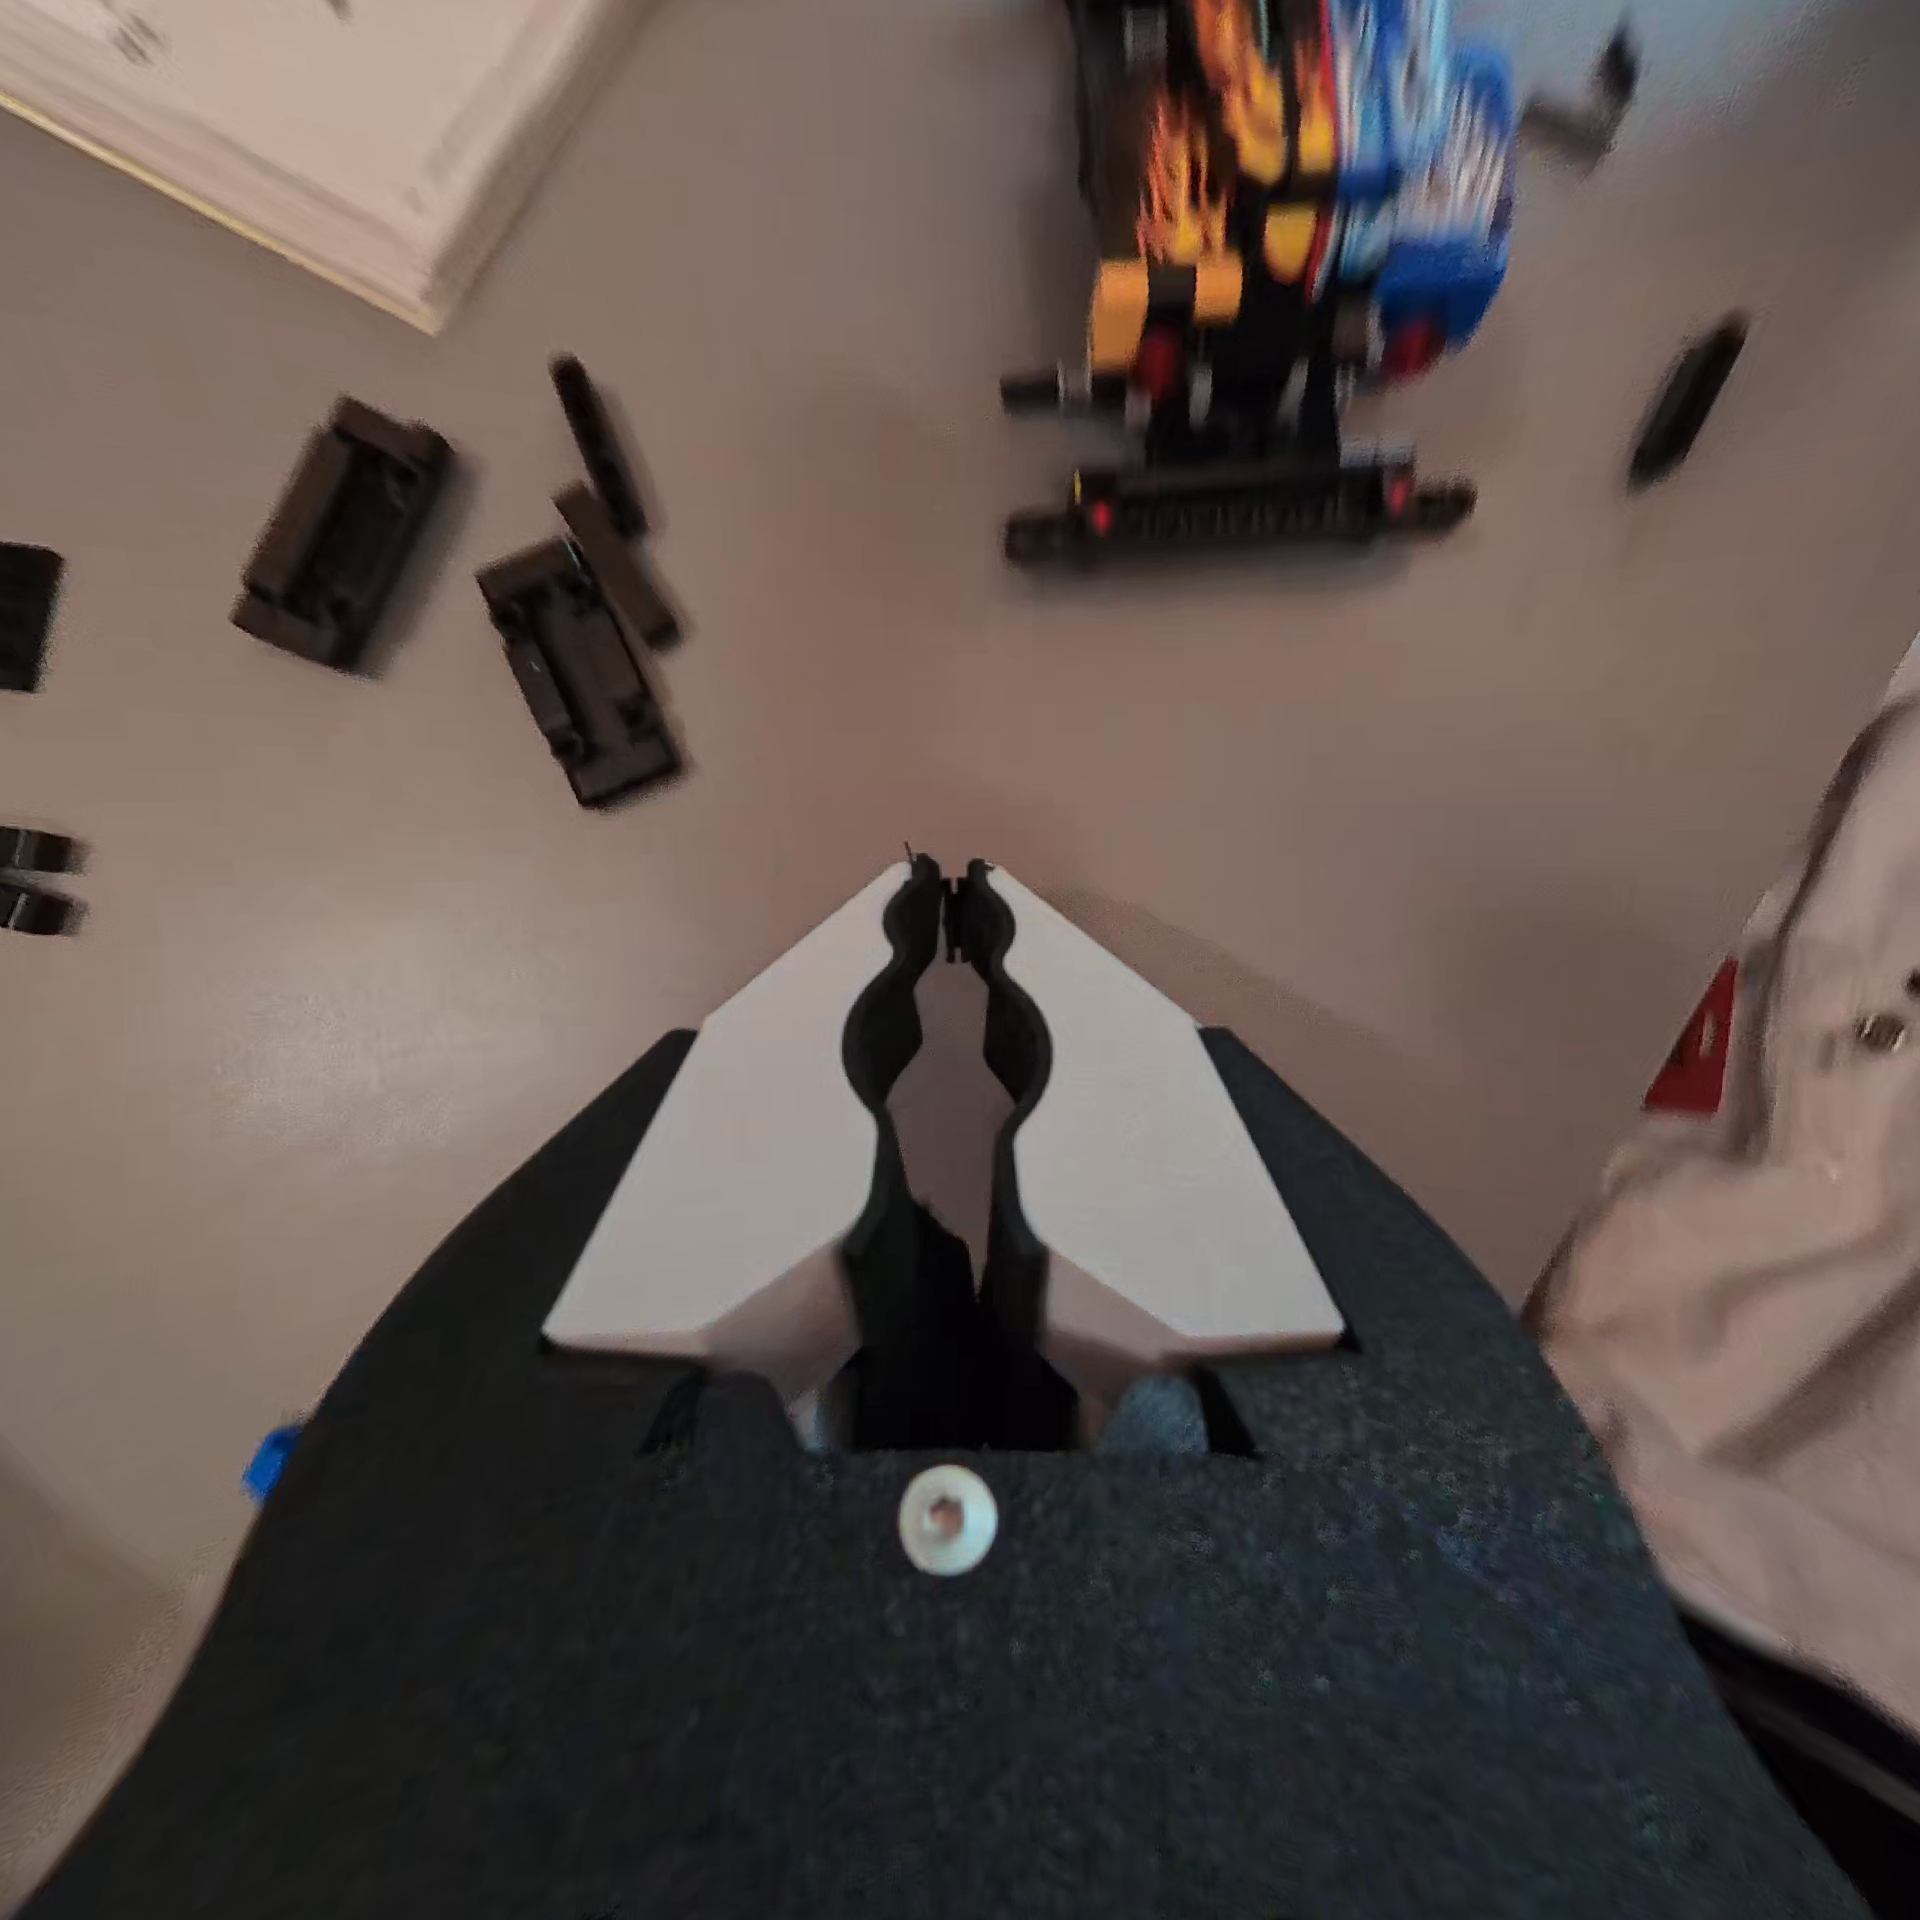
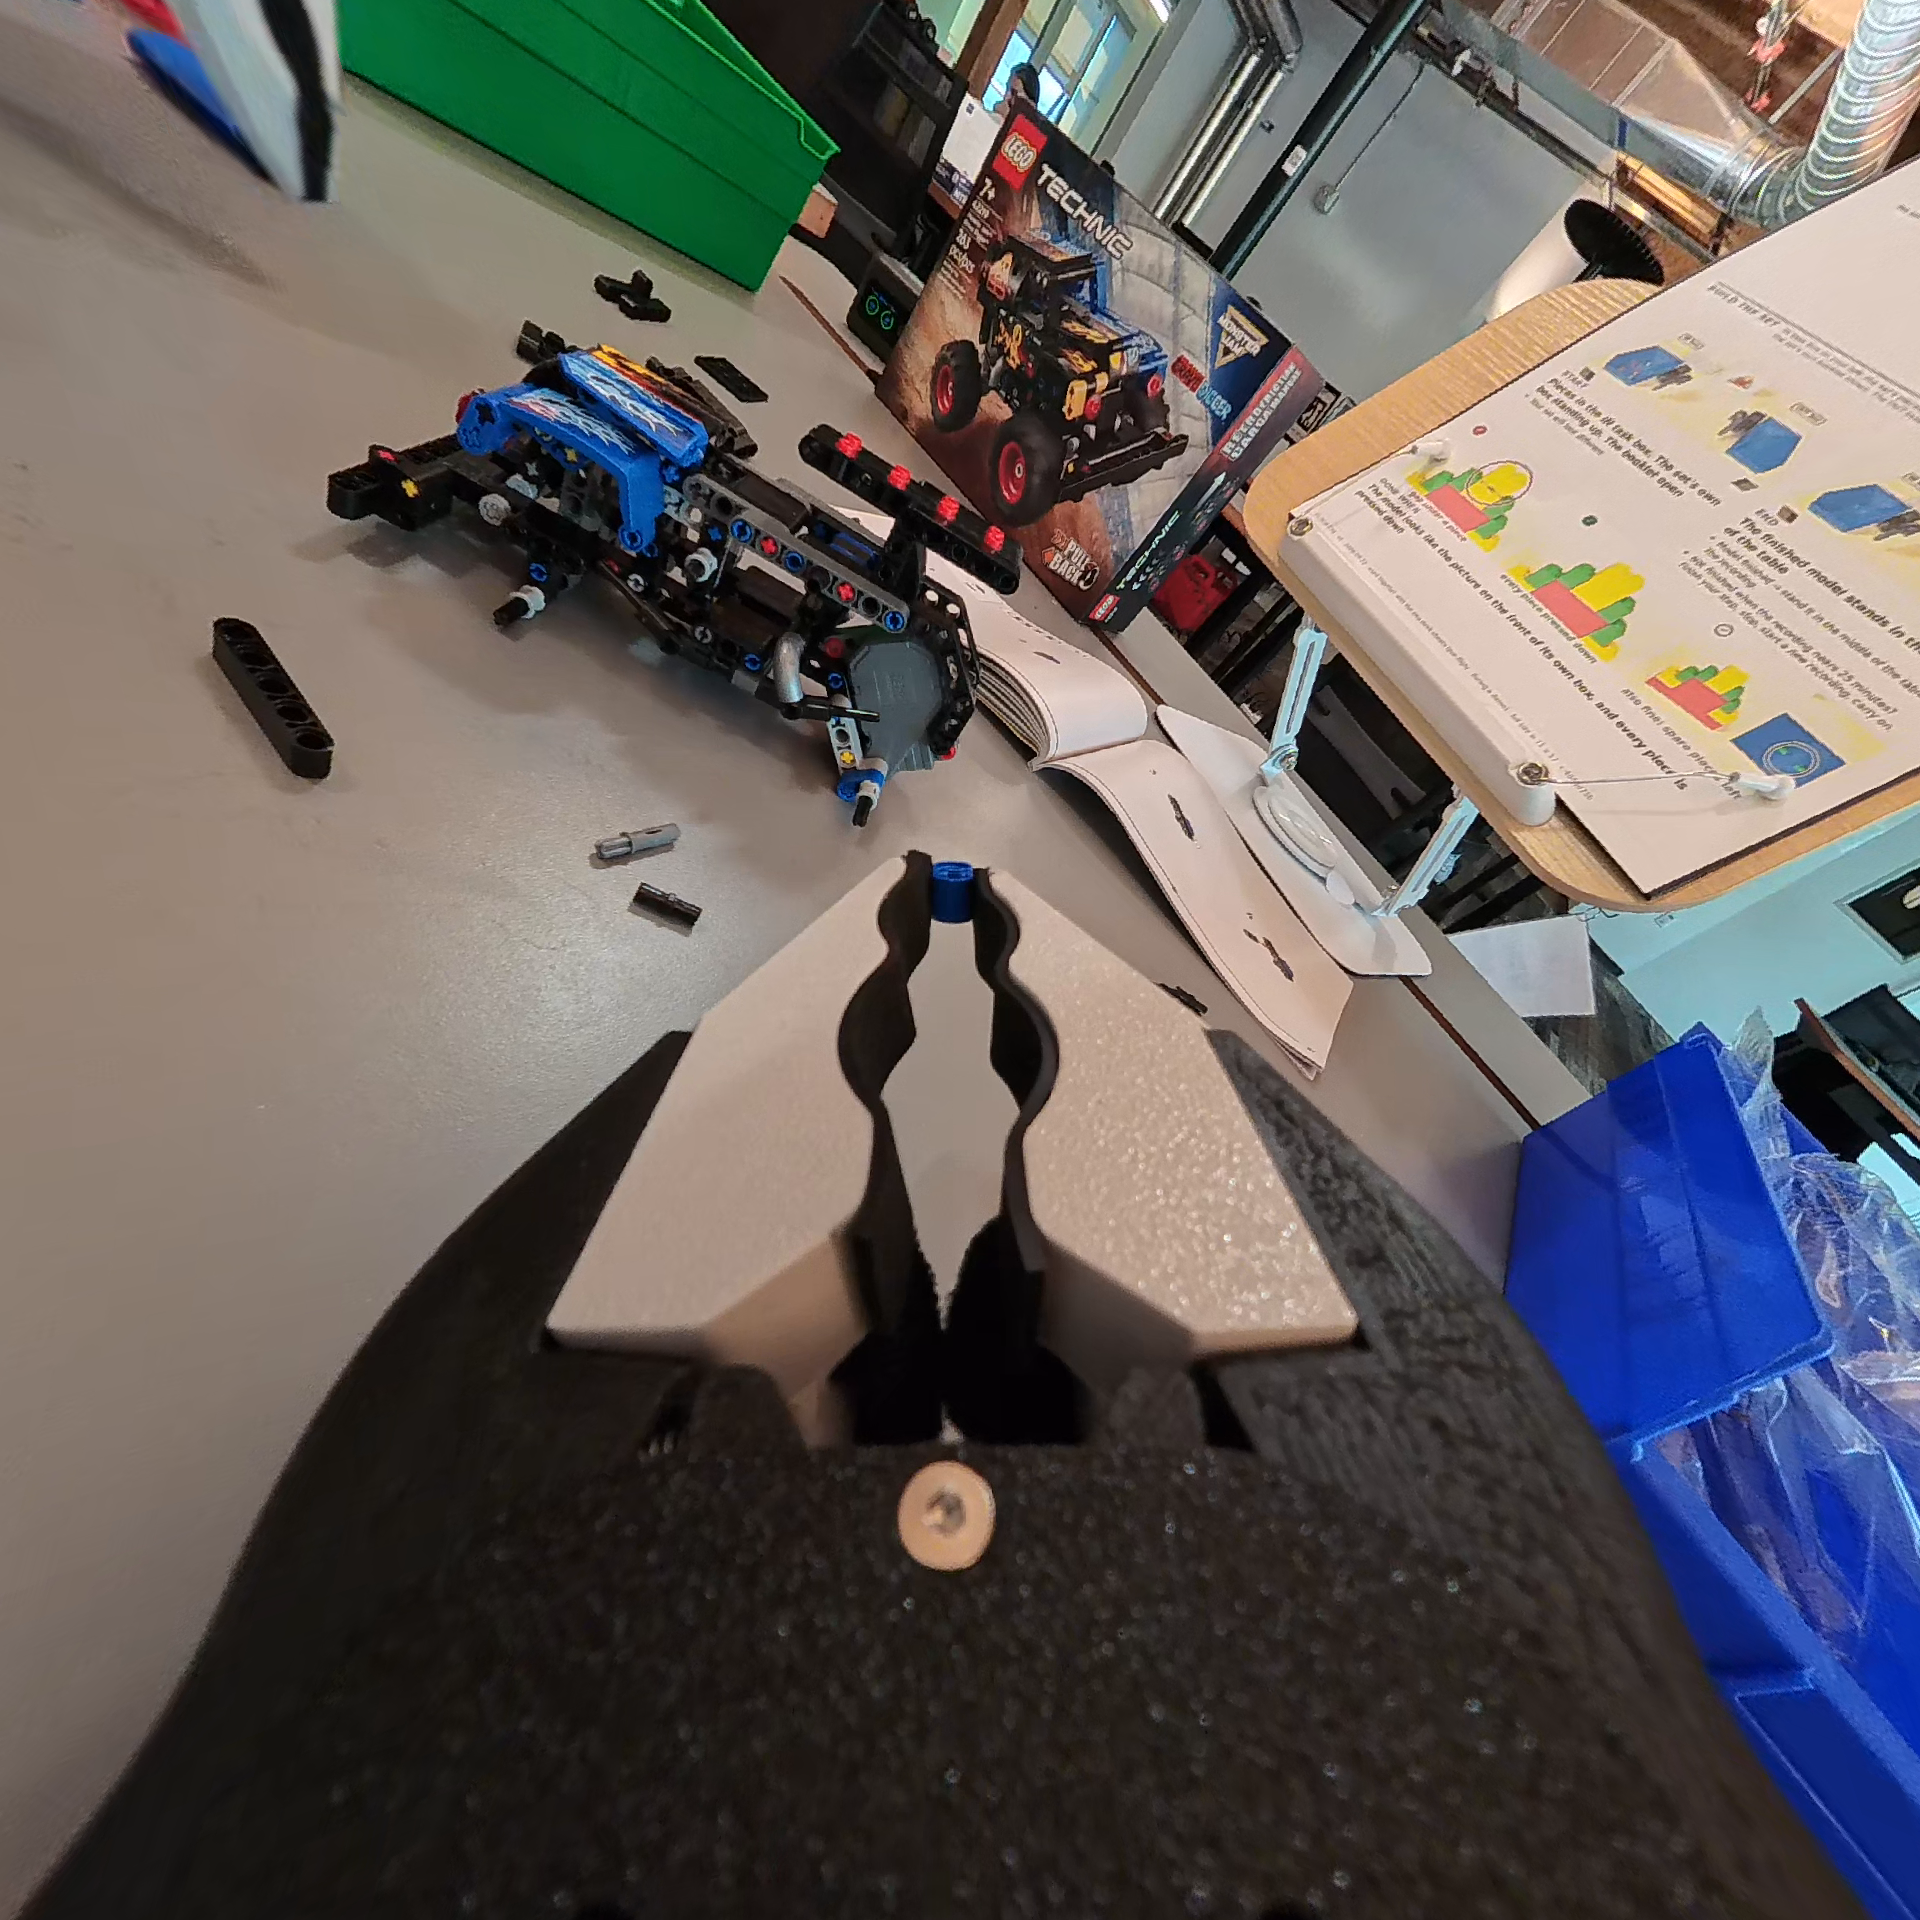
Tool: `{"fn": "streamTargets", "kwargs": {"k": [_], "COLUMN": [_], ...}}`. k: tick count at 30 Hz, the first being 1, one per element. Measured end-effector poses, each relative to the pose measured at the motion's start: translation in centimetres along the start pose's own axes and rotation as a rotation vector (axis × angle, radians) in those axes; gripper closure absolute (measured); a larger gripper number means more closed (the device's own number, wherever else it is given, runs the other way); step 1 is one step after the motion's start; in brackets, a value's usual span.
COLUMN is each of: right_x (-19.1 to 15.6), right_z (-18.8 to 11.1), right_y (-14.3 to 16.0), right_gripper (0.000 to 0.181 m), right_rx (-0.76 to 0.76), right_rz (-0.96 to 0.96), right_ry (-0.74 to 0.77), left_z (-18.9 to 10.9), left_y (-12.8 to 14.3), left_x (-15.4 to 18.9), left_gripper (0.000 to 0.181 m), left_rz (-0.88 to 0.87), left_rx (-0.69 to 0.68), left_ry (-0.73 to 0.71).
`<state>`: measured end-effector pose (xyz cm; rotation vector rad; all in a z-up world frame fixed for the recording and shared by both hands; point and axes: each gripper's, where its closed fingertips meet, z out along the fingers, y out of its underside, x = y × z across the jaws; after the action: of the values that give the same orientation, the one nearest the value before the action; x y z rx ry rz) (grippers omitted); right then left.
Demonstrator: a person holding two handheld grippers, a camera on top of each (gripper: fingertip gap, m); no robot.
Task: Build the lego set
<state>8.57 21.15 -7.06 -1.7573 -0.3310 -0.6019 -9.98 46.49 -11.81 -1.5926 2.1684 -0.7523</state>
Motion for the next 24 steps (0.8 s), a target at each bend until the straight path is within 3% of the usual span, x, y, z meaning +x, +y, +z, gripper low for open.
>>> {"fn": "streamTargets", "kwargs": {"k": [3, 7, 11, 13, 16, 19, 22, 24], "right_x": [0.0, -0.1, -0.4, -1.2, -4.2, -8.2, -10.0, -9.8], "right_z": [0.0, 0.1, 0.2, 0.1, 0.6, 1.7, 3.5, 3.5], "right_y": [0.0, 0.1, -0.1, -1.9, -6.8, -11.1, -11.5, -12.1], "right_gripper": [0.174, 0.174, 0.174, 0.174, 0.174, 0.174, 0.174, 0.175], "right_rx": [0.002, -0.004, 0.002, 0.074, 0.22, 0.257, 0.179, 0.219], "right_rz": [0.001, -0.005, -0.003, 0.032, 0.255, 0.486, 0.621, 0.77], "right_ry": [0.0, -0.004, -0.02, -0.068, -0.242, -0.459, -0.526, -0.605], "left_z": [0.0, -0.2, -2.2, -3.0, -2.8, -2.1, -1.7, -1.6], "left_y": [-2.3, -3.8, -8.4, -11.1, -14.4, -16.6, -17.6, -17.7], "left_x": [-0.6, -0.1, 2.7, 5.2, 9.2, 12.9, 15.0, 15.6], "left_gripper": [0.178, 0.179, 0.179, 0.179, 0.178, 0.179, 0.179, 0.179], "left_rz": [-0.122, -0.284, -0.412, -0.429, -0.412, -0.378, -0.37, -0.37], "left_rx": [0.263, 0.431, 0.611, 0.7, 0.785, 0.834, 0.866, 0.865], "left_ry": [0.007, 0.149, 0.362, 0.46, 0.56, 0.645, 0.713, 0.748]}}
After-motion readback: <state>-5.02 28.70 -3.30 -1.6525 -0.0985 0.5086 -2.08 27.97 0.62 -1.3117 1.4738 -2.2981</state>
